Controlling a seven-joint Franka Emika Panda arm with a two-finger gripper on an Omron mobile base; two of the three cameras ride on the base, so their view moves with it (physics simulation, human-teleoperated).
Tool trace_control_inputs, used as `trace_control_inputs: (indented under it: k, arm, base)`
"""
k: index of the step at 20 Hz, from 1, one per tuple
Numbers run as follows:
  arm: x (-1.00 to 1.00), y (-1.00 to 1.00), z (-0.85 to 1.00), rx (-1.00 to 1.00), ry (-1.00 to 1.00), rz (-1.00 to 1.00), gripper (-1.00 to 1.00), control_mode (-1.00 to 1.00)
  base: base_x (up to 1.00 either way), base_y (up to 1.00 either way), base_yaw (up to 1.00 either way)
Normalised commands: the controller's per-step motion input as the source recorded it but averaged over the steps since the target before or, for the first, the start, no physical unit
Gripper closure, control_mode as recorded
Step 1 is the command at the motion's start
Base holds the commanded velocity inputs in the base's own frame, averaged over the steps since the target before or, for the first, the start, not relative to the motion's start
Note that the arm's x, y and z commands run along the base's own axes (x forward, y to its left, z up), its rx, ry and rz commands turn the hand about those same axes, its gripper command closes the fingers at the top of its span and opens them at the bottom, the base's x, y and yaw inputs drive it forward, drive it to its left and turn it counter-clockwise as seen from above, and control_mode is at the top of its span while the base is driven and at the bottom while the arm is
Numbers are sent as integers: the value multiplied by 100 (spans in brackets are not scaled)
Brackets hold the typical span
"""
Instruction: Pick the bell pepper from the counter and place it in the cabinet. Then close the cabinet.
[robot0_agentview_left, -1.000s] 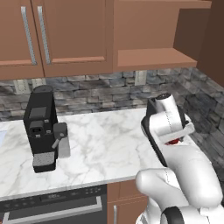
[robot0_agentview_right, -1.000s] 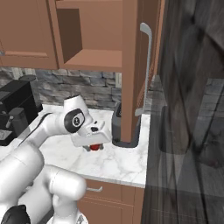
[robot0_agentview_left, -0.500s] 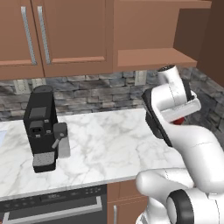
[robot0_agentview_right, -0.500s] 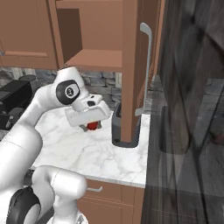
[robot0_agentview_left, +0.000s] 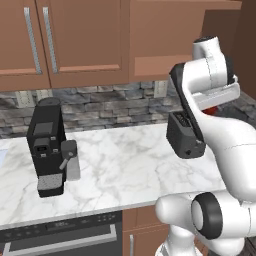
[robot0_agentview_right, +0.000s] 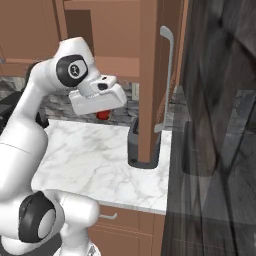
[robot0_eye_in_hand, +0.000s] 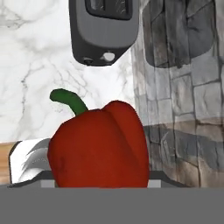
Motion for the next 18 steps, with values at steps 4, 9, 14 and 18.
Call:
trace_control_inputs:
  k: [4, 9, 14, 18]
  arm:
    - [32, 0, 64, 11, -17, 0, 100, -100]
    - [50, 2, 38, 11, -27, 0, 100, -100]
    - [50, 3, 8, 10, -39, 0, 100, -100]
    - [31, 0, 24, 9, -32, 0, 100, -100]
  base:
    - [0, 0, 0]
    - [0, 0, 0]
    - [0, 0, 0]
    - [0, 0, 0]
